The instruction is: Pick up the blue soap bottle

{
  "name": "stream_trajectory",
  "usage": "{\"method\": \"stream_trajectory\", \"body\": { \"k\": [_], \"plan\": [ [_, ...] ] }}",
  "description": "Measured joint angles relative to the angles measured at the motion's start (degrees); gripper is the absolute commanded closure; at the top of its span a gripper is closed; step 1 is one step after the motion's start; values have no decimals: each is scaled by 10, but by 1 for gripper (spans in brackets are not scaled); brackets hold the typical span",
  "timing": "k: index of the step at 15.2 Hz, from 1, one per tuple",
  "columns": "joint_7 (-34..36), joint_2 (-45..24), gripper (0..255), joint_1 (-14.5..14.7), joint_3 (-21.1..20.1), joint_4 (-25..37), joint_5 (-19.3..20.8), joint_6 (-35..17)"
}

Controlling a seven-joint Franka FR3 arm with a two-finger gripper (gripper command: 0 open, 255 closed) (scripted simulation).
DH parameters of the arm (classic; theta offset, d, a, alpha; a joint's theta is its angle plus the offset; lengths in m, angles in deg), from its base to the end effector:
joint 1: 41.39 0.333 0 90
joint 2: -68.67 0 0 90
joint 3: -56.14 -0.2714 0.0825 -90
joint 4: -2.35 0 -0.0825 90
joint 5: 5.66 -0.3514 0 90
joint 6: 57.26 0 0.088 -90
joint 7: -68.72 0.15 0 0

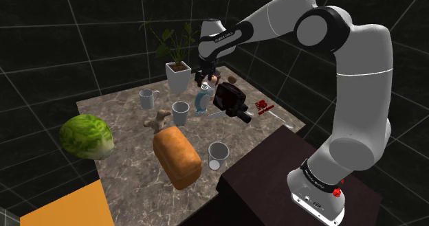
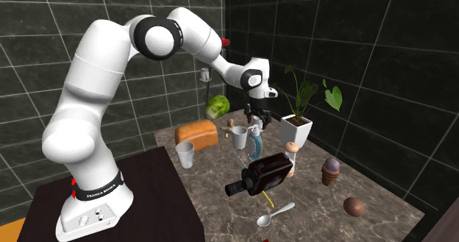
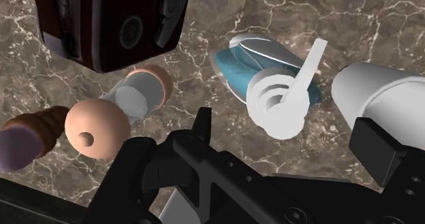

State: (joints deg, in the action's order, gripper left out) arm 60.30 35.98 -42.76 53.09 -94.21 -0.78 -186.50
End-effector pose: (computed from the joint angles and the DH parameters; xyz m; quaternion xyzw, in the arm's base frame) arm 0.6284 0.0116 0.2089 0.9937 0.1106 -0.0006 0.0186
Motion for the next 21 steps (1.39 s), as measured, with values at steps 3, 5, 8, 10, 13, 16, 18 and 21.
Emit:
{"method": "stream_trajectory", "body": {
  "k": [3,5,8,10,13,16,18,21],
  "plan": [
    [1,-16,0,1,1,1,2,-15],
    [2,-25,0,1,1,2,2,-24],
    [3,-28,255,1,2,0,3,-28],
    [3,-28,255,2,2,0,3,-28],
    [3,-27,255,2,1,0,3,-28],
    [3,-27,255,2,1,0,3,-28],
    [3,-25,255,2,1,-2,3,-27],
    [0,-11,255,0,1,-2,1,-14]
  ]
}}
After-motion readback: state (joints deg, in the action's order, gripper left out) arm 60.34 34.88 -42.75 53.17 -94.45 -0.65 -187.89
